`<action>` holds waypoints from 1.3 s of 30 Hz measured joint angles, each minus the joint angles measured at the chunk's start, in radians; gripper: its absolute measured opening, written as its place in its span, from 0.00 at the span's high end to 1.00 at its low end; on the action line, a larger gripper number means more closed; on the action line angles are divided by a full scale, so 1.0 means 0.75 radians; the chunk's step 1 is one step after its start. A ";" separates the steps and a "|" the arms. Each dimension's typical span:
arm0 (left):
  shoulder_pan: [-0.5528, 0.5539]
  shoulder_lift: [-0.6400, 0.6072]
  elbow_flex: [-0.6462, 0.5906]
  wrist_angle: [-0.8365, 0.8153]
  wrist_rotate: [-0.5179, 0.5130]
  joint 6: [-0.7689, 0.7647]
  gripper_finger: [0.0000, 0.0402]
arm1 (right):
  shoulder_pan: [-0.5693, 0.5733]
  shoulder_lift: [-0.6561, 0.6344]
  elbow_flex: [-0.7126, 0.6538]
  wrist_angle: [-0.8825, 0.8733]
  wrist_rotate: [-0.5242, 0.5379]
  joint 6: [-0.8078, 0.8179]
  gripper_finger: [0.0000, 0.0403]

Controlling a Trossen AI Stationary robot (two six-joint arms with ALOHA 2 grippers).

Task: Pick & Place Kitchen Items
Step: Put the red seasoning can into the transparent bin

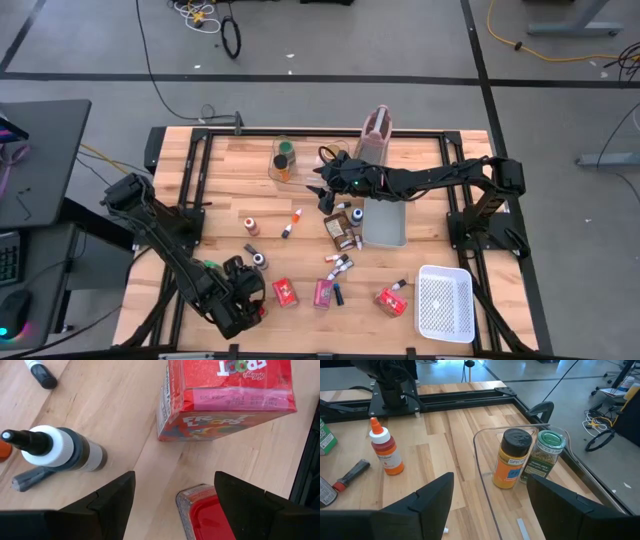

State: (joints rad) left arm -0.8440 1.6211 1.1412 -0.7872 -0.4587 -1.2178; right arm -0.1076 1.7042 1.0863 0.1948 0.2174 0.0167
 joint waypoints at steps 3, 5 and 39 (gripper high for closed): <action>0.000 0.000 0.000 0.000 0.000 0.001 0.31 | 0.000 0.000 0.000 0.000 0.000 0.000 0.35; 0.000 0.000 0.000 0.000 0.000 0.003 0.31 | 0.000 0.000 0.000 0.000 0.000 0.000 0.35; -0.083 0.020 0.001 0.222 -0.297 0.199 0.31 | -0.003 -0.001 0.000 0.434 0.141 -0.174 0.35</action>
State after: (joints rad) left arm -0.9060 1.6358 1.1419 -0.6209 -0.6816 -1.0688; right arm -0.1097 1.7039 1.0863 0.5204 0.3229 -0.1137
